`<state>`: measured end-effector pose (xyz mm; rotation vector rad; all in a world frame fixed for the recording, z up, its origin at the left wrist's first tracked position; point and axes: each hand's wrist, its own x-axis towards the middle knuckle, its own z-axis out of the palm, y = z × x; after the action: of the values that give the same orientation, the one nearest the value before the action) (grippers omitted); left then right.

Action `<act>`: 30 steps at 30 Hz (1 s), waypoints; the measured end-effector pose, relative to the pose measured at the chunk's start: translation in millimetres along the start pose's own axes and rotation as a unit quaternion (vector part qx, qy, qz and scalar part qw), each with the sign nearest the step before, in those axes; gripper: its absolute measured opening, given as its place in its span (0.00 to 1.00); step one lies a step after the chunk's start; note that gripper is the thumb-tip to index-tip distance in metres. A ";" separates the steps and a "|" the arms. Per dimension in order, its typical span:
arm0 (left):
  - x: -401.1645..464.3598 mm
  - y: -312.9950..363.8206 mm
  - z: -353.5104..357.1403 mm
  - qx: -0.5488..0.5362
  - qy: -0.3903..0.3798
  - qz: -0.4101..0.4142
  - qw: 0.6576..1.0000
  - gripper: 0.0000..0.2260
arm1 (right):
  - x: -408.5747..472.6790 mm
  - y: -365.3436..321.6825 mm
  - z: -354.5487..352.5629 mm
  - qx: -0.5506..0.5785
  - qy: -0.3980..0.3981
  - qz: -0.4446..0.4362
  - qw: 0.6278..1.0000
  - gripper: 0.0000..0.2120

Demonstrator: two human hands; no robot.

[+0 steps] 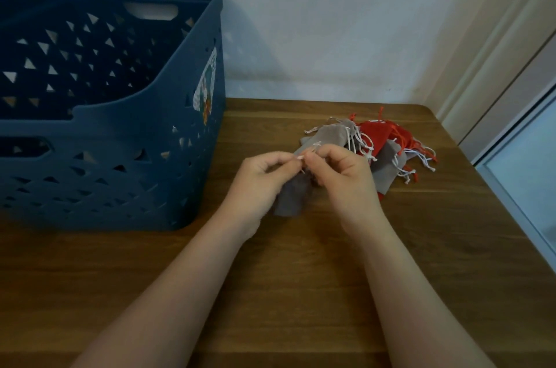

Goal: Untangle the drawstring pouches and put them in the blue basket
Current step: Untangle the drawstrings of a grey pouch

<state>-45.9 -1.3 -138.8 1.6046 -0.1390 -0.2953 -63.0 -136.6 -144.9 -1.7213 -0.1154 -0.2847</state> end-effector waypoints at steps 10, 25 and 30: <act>3.5 1.9 -4.1 -0.172 -0.054 -0.109 0.978 0.11 | 0.1 2.7 2.3 0.059 0.053 0.022 0.997 0.13; -0.2 -5.8 2.4 0.327 -0.062 0.167 0.928 0.10 | -4.0 2.0 8.6 -0.127 -0.018 -0.144 0.981 0.15; -1.0 -2.0 0.2 0.254 -0.056 0.156 0.953 0.10 | -2.5 -4.3 4.8 -0.089 -0.014 -0.086 0.992 0.29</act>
<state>-47.0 -1.1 -140.7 2.0398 -0.5884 -0.1054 -65.8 -131.0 -142.1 -1.8959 -0.2657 -0.4082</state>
